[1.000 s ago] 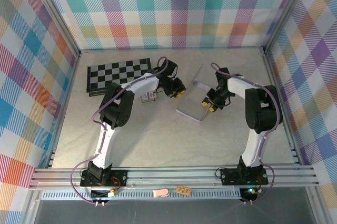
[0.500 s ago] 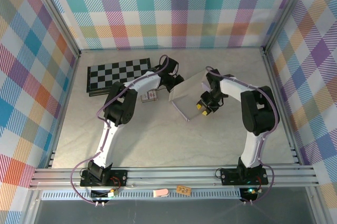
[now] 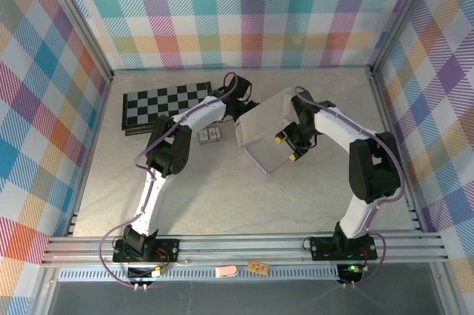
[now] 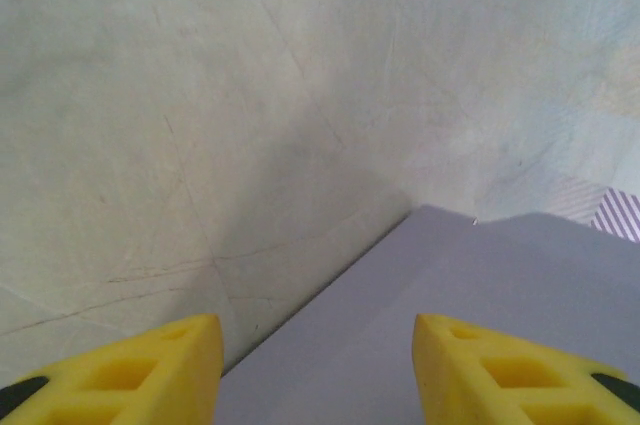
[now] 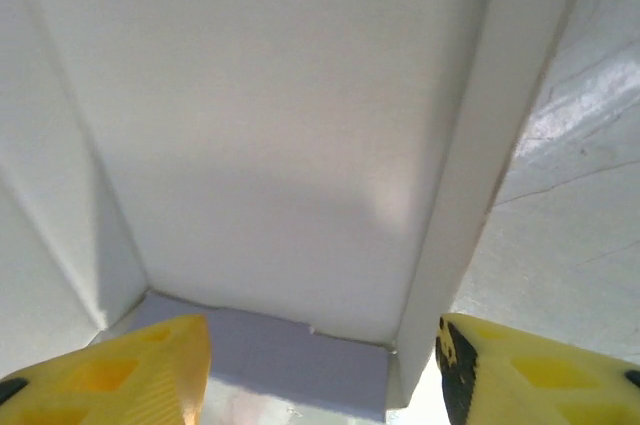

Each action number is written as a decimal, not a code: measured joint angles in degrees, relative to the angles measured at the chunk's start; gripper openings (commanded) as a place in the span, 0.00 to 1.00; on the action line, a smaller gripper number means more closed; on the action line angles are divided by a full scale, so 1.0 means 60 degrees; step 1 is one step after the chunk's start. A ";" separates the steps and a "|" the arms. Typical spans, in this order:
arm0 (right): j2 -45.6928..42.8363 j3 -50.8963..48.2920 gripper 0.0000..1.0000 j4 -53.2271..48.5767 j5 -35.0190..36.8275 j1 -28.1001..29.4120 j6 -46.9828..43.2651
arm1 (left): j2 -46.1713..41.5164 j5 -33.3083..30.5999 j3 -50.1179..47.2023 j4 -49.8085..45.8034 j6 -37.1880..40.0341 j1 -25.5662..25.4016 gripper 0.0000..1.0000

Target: Fold the paper box

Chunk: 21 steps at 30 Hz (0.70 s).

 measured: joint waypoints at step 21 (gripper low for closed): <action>0.0178 -0.0732 0.61 0.0561 -0.1009 -0.2652 -0.4295 | 0.1392 0.0725 0.2091 -0.0969 0.0138 0.0124 0.40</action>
